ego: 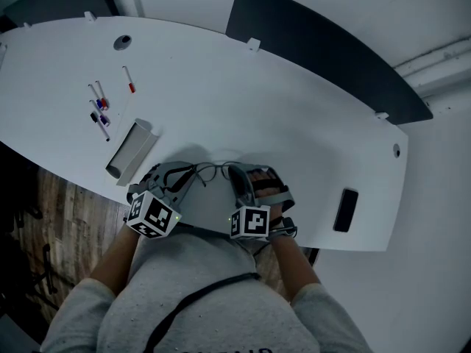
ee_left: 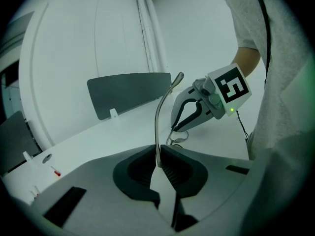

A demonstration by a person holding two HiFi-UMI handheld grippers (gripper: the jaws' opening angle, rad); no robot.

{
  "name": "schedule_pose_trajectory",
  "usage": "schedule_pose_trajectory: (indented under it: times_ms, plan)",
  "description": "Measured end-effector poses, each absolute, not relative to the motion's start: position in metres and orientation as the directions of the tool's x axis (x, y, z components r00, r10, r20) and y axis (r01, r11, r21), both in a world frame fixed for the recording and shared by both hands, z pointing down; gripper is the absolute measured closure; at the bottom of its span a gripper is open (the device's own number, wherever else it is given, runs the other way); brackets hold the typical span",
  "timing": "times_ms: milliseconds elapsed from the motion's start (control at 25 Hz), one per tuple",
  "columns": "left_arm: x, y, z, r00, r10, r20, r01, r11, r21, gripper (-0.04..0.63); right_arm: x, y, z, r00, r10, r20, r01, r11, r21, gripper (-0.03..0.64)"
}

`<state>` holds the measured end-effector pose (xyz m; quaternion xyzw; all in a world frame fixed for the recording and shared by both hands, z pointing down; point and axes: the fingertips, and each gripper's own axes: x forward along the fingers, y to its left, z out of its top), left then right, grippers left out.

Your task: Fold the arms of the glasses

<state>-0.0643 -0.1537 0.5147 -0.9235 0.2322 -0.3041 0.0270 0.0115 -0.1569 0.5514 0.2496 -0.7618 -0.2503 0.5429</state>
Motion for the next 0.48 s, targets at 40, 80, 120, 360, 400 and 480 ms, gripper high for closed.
schedule_pose_trajectory:
  times_ms: [40,80,120,360,400,480]
  plan:
    - [-0.0651,-0.1536,0.5147,0.706,-0.446,0.551,-0.413,-0.890,-0.192,0.557,0.0108,-0.1572,0.5512,-0.288,-0.652,0.702,-0.106,0.750,0.653,0.581]
    - [-0.0659,-0.1532,0.5152,0.704,-0.445,0.554,-0.410,-0.891,-0.195,0.557,0.0103,-0.1574,0.5512,-0.290,-0.651,0.701,-0.103,0.750,0.654,0.581]
    - [-0.0666,-0.1523,0.5161,0.701,-0.443,0.559,-0.404,-0.893,-0.200,0.557,0.0101,-0.1576,0.5513,-0.291,-0.651,0.701,-0.100,0.749,0.655,0.581]
    - [-0.0682,-0.1463,0.5131,0.697,-0.452,0.557,-0.376,-0.891,-0.252,0.503,0.0104,-0.1567,0.5511,-0.303,-0.650,0.697,-0.089,0.748,0.658,0.580]
    - [-0.0679,-0.1464,0.5113,0.698,-0.457,0.552,-0.377,-0.889,-0.260,0.503,0.0098,-0.1568,0.5507,-0.309,-0.651,0.693,-0.094,0.746,0.659,0.580]
    - [-0.0670,-0.1470,0.5087,0.700,-0.462,0.545,-0.376,-0.887,-0.270,0.503,0.0074,-0.1565,0.5490,-0.330,-0.651,0.683,-0.123,0.747,0.653,0.580]
